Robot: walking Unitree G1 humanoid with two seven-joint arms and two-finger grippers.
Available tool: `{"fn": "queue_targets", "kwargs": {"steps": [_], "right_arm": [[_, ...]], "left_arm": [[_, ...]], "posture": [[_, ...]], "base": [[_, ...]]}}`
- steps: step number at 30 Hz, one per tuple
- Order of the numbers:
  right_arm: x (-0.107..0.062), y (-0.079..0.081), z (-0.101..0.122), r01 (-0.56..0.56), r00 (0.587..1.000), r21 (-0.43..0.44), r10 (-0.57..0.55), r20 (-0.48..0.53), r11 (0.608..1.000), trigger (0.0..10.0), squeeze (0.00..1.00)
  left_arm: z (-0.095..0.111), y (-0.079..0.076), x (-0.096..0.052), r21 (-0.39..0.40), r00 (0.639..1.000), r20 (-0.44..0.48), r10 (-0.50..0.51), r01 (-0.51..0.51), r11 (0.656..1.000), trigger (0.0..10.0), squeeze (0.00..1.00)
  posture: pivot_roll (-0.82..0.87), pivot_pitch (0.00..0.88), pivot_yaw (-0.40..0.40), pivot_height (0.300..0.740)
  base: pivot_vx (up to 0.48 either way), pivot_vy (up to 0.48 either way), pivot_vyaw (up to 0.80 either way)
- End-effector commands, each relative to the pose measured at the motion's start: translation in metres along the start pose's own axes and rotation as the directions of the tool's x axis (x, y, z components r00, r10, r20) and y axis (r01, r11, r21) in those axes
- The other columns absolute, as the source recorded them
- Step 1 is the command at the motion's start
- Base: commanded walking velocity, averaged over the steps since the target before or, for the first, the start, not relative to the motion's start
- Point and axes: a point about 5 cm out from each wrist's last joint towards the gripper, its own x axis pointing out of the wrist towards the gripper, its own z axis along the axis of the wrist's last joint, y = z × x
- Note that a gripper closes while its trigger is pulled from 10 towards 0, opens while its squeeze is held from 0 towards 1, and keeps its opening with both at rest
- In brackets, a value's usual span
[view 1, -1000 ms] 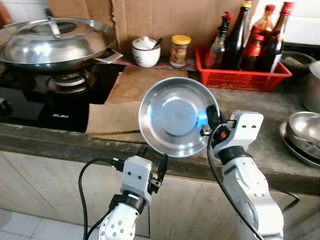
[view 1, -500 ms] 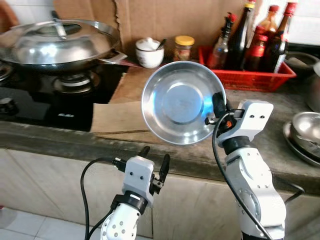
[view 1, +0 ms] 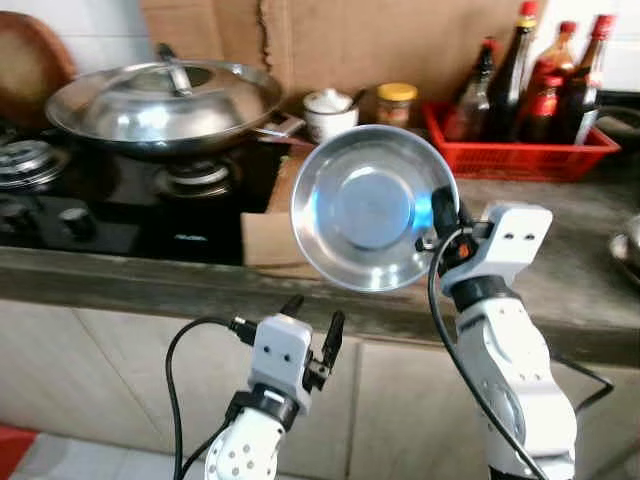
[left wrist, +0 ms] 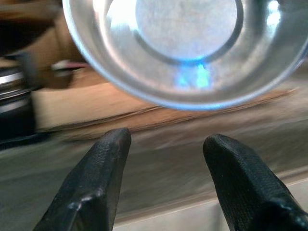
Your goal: Kitchen organization
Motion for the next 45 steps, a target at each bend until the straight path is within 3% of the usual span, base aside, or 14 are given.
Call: {"fn": "queue_targets", "kwargs": {"steps": [1,14,45], "right_arm": [[-0.002,0.006,0.006,-0.024,0.999,-0.001,0.024,0.035,1.0,10.0,0.0],[-0.012,0.001,-0.004,0.012,1.0,-0.025,-0.012,-0.001,1.0,10.0,0.0],[-0.036,-0.005,-0.022,0.074,0.995,-0.114,-0.08,-0.055,0.991,10.0,0.0]], "left_arm": [[0.001,0.0,0.0,-0.004,1.0,0.004,-0.003,0.003,1.0,10.0,0.0],[0.001,0.0,0.001,-0.003,1.0,0.004,-0.006,0.006,1.0,10.0,0.0],[0.001,0.001,0.002,0.023,0.999,0.005,-0.031,0.031,0.999,10.0,0.0]], "posture": [[0.15,0.053,-0.03,0.74],[0.15,0.06,-0.021,0.74],[0.15,0.064,-0.01,0.74]], "base": [[0.0,0.442,0.0],[0.0,0.434,-0.66],[0.0,0.0,-0.8]]}}
